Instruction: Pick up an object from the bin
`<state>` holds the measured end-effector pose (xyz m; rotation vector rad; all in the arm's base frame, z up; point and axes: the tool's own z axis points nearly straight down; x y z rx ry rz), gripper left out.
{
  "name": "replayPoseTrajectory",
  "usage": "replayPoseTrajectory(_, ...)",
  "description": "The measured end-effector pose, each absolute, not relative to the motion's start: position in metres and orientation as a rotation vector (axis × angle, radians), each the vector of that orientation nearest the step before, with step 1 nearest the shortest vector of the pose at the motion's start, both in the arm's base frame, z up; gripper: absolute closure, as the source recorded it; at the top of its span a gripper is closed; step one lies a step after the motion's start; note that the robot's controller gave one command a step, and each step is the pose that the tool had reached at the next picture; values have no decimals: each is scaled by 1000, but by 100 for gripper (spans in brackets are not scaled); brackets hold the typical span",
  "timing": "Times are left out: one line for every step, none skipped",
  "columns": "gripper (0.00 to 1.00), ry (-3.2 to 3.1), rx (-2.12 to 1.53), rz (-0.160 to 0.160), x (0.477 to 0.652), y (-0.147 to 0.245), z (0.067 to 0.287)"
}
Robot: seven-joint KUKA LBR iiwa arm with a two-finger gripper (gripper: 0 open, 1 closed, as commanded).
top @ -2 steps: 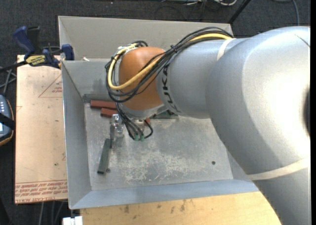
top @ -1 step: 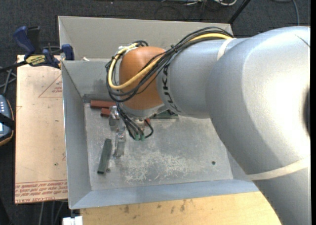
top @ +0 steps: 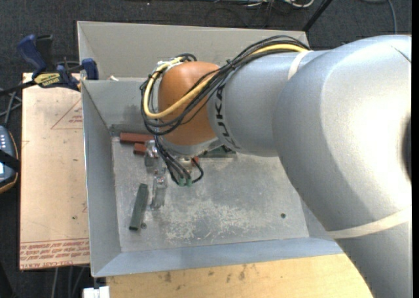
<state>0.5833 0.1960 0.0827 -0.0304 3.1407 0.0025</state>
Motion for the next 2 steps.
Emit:
replayPoseTrajectory(0,3140,-37,3,583,196,83)
replayPoseTrajectory(100,3130,-266,2,586,183,70)
